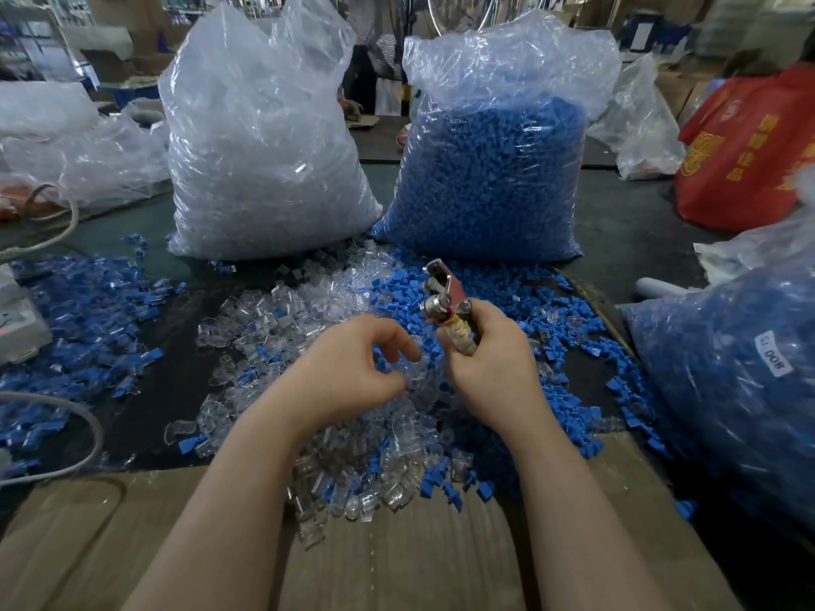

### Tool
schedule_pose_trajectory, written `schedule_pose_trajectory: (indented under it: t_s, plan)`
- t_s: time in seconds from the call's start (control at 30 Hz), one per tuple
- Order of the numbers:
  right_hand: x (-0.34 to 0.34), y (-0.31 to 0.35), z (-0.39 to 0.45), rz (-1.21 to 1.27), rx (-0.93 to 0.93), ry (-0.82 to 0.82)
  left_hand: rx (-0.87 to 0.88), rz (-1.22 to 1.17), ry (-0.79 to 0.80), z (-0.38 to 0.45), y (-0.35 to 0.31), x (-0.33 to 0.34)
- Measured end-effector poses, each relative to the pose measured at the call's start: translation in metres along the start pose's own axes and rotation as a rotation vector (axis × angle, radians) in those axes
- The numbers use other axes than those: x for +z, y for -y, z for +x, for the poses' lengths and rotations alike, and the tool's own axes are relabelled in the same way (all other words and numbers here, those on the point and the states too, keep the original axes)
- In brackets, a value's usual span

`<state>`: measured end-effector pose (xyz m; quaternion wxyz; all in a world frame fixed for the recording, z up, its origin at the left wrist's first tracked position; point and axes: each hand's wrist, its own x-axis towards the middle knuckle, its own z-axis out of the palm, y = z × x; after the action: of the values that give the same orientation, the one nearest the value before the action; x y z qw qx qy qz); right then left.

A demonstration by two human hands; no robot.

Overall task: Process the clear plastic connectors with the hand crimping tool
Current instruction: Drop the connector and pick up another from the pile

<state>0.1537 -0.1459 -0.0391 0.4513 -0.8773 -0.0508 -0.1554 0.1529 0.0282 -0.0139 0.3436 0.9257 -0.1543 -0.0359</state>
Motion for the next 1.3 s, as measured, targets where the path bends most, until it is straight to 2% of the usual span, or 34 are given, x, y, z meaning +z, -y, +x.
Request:
schedule_pose_trajectory:
  t_s: [0.2, 0.53, 0.7, 0.9, 1.3]
  plan:
    - [0.000, -0.001, 0.001, -0.023, -0.003, -0.035, -0.011, 0.116, 0.038, 0.003, 0.004, 0.004]
    - [0.001, -0.001, 0.001, -0.033, -0.037, -0.113, -0.062, 0.194, -0.072, 0.008, 0.005, 0.013]
    - [0.000, -0.002, 0.001, 0.050, 0.030, -0.099, -0.136, -0.034, -0.193, 0.007, 0.005, 0.014]
    - [-0.002, 0.003, -0.001, 0.236, 0.035, -0.082, -0.140, -0.187, -0.220, 0.007, 0.001, 0.014]
    - [-0.003, 0.008, -0.002, 0.336, 0.018, -0.074, -0.198, -0.907, -0.247, 0.005, -0.007, 0.008]
